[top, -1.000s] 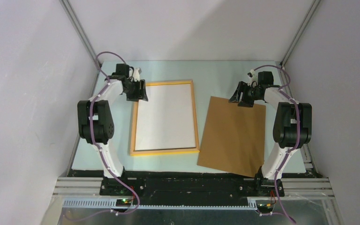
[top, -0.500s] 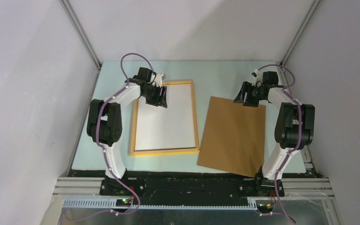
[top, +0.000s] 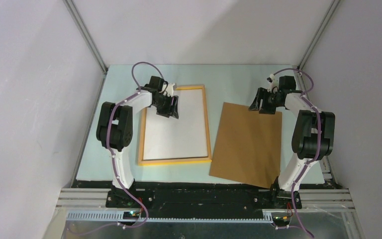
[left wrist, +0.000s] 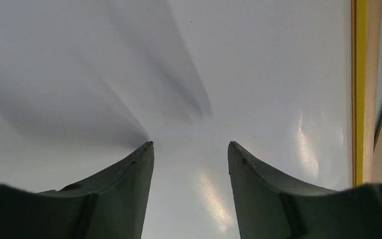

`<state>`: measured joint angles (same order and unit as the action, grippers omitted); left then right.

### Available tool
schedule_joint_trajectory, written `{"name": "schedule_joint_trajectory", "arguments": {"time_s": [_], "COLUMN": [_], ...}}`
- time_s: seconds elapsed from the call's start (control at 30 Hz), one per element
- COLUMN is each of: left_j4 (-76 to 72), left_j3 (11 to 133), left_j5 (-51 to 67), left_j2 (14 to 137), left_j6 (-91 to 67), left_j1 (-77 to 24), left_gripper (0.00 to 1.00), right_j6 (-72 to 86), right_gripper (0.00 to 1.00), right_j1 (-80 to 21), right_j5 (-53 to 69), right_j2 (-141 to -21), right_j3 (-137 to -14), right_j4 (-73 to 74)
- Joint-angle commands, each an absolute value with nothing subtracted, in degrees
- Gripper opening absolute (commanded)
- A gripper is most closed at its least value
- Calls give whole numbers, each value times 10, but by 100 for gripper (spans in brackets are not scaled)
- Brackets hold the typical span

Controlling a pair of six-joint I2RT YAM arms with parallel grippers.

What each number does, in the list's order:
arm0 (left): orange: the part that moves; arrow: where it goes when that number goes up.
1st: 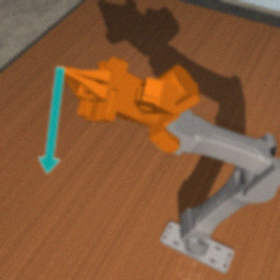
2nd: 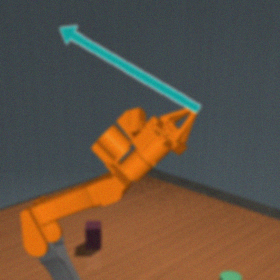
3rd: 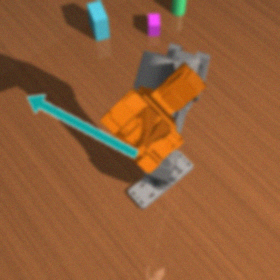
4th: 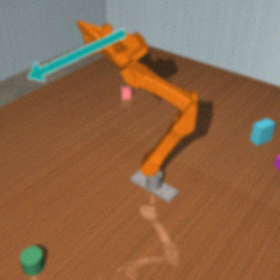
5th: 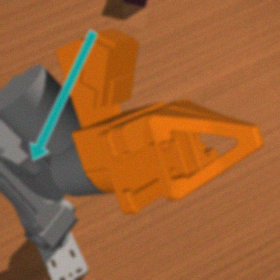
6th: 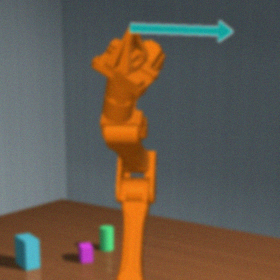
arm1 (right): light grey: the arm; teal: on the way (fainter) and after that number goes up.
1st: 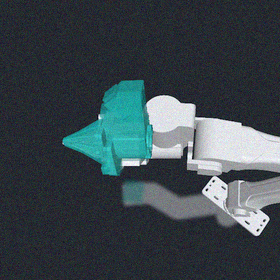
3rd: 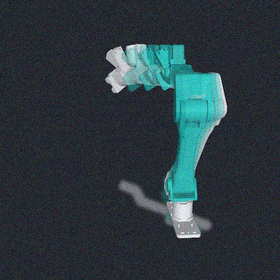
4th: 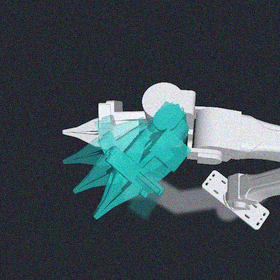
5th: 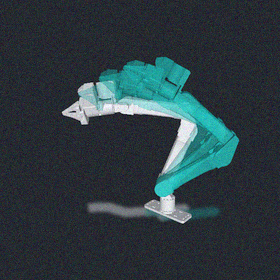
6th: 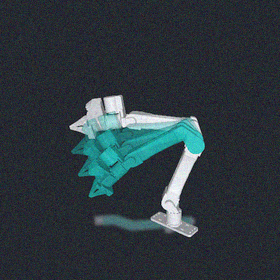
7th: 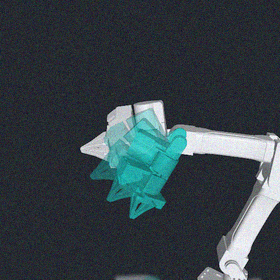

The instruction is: Put the photo into the frame

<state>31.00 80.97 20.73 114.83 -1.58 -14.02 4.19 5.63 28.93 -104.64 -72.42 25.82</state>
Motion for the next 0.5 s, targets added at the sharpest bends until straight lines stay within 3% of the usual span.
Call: {"name": "schedule_joint_trajectory", "arguments": {"time_s": [0.0, 0.47], "left_j4": [290, 290], "left_j3": [805, 797], "left_j5": [204, 174], "left_j2": [1143, 1144], "left_j6": [-24, -42], "left_j1": [-143, -143], "left_gripper": [62, 62], "right_j6": [32, 35], "right_gripper": [68, 68], "right_j1": [63, 67], "right_j5": [291, 299], "right_j2": [-1019, -1021], "right_j3": [-719, -715], "right_j4": [254, 253]}}
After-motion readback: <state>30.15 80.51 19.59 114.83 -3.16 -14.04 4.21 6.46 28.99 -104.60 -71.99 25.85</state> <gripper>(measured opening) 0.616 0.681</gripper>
